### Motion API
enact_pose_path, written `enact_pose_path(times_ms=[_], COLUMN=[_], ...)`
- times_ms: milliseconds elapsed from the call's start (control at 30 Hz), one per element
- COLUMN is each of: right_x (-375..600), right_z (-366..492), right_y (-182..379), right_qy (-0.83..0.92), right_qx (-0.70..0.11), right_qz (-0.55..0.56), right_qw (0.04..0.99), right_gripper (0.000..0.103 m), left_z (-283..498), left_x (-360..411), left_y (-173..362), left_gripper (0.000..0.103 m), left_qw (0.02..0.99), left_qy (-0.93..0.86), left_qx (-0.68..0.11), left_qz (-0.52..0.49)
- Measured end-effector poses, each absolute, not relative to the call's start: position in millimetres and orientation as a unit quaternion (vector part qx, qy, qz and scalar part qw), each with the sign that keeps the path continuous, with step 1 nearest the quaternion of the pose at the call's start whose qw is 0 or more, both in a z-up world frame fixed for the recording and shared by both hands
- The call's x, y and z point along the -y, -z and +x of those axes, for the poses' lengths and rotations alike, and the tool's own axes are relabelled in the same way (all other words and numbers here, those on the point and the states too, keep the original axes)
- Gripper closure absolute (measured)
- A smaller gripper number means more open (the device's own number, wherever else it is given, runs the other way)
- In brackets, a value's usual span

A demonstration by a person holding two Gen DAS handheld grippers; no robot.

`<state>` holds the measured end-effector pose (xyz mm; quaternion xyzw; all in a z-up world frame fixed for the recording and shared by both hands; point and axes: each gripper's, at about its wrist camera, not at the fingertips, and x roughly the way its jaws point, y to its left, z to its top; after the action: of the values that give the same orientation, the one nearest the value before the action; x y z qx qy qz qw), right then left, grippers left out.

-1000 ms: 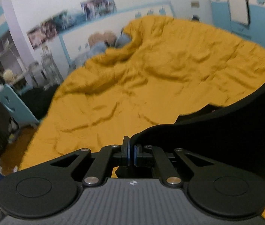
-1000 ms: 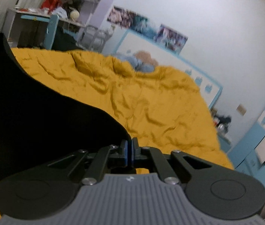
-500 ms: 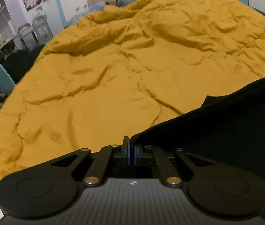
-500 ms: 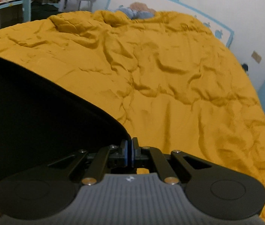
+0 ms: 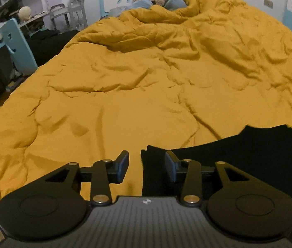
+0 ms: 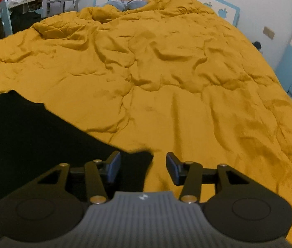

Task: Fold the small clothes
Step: 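Lower the hem onto the collar end and open both tools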

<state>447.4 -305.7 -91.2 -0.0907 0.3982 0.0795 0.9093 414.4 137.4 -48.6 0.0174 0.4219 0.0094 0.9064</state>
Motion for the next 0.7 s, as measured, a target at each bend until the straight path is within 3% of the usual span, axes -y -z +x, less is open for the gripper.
enact_pose_path(times_ms=[200, 267, 367, 567, 700], right_x=[320.9, 318.3, 306.9, 294.2, 302.5], right_z=[382.2, 353.7, 309.6, 235.7, 210.5], right_y=[64.6, 60.6, 61.6, 87.7, 116.1], right_qy=[-0.099, -0.110, -0.131, -0.124, -0.098], right_qx=[-0.438, -0.445, -0.449, -0.443, -0.453], right_qz=[0.015, 0.022, 0.019, 0.004, 0.017], right_qw=[0.893, 0.888, 0.884, 0.888, 0.886], right_gripper=[0.052, 0.056, 0.065, 0.067, 0.069], left_z=[356.0, 330.6, 298.1, 236.6, 222.7], left_x=[-140.6, -136.4, -127.8, -113.1, -113.3], left_y=[10.4, 3.4, 2.2, 30.5, 67.9], left_gripper=[0.055, 0.066, 0.073, 0.085, 0.087], left_qw=[0.907, 0.904, 0.901, 0.902, 0.888], left_qy=[0.032, 0.050, 0.065, 0.058, 0.032], left_qx=[-0.419, -0.424, -0.429, -0.429, -0.460], left_qz=[-0.008, -0.008, -0.011, -0.001, 0.001])
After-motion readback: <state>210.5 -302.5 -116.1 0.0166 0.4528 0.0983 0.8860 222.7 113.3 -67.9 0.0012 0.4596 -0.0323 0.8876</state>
